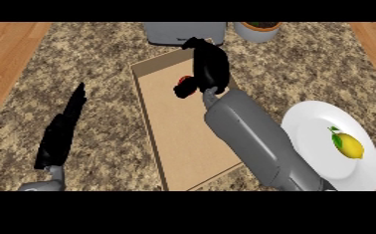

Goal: Pick the tomato from the plate and place it in the cardboard box

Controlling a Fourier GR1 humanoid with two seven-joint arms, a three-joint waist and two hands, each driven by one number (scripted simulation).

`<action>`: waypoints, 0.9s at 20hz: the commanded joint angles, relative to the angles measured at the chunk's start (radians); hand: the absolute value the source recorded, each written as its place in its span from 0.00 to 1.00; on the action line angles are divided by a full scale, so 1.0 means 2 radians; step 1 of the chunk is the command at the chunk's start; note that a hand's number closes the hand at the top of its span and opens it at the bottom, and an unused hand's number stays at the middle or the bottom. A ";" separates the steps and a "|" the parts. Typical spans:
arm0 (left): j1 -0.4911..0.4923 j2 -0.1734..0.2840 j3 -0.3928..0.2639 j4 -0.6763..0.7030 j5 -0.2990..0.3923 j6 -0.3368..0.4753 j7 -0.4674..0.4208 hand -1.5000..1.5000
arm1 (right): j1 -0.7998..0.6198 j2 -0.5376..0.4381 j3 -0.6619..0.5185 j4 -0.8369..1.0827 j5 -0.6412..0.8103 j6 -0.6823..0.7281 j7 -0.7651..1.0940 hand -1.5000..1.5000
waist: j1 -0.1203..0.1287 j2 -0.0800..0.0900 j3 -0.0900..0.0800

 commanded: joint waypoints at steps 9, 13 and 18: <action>0.018 0.005 0.001 -0.020 0.002 -0.009 0.008 0.50 | 0.027 0.000 -0.054 0.009 -0.094 -0.235 -0.128 0.00 | -0.003 -0.001 0.001; 0.007 0.004 0.009 -0.006 0.003 -0.005 0.007 0.50 | 0.042 -0.003 -0.111 -0.051 -0.145 -0.233 -0.180 0.00 | -0.015 -0.002 0.001; 0.014 0.004 0.014 -0.013 0.010 -0.009 0.010 0.50 | 0.112 -0.068 -0.170 -0.122 -0.196 -0.214 -0.222 0.00 | -0.019 -0.003 0.001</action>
